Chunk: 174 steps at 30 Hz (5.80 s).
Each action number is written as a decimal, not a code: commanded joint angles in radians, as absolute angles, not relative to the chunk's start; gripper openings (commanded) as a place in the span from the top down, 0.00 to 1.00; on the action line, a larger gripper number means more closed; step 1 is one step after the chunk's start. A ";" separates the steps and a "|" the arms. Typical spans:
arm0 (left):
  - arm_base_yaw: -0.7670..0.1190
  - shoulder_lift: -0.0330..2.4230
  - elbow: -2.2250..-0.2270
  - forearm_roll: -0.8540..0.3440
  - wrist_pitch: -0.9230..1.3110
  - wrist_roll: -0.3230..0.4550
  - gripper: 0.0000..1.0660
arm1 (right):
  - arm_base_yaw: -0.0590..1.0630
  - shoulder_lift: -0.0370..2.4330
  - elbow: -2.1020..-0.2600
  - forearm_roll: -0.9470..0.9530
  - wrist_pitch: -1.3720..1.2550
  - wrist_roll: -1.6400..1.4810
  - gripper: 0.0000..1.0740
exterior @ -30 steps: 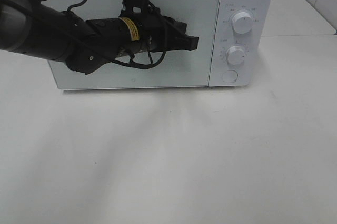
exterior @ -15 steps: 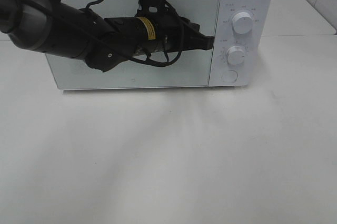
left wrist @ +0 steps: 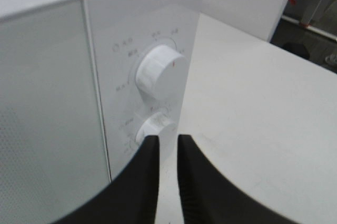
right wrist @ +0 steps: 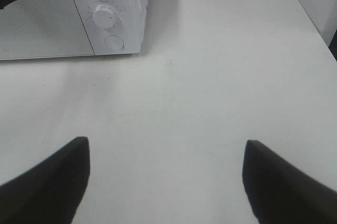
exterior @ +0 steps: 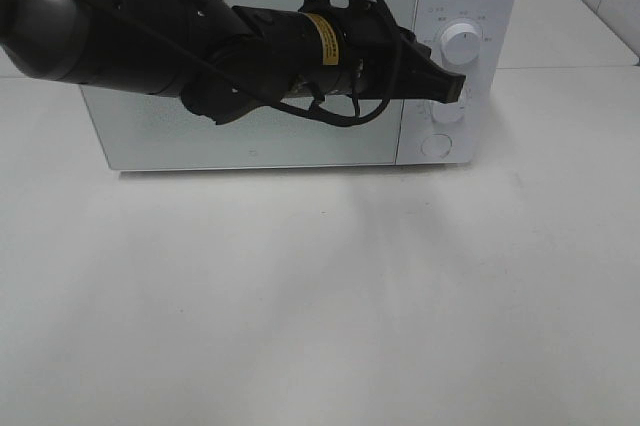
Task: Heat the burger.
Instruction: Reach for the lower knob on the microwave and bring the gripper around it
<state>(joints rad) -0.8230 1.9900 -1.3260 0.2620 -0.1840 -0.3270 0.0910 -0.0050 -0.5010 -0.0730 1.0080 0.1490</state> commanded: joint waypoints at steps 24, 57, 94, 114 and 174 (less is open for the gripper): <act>-0.952 1.775 -1.332 0.202 0.660 -0.334 0.04 | 0.084 -0.032 -0.500 -0.075 1.001 0.146 0.30; -0.496 1.717 -1.332 -0.150 1.228 -0.007 0.05 | 0.084 -0.032 -0.500 -0.075 1.001 0.146 0.30; 0.020 0.770 -0.640 -0.168 1.039 0.096 0.05 | 0.084 -0.032 -0.500 -0.075 1.001 0.146 0.30; 0.020 0.217 -0.497 -0.126 1.038 0.085 0.05 | 0.084 -0.032 -0.500 -0.075 1.001 0.146 0.30; 0.020 -0.028 -0.497 -0.120 1.038 0.086 0.05 | 0.084 0.187 -0.557 -0.079 0.862 0.146 0.29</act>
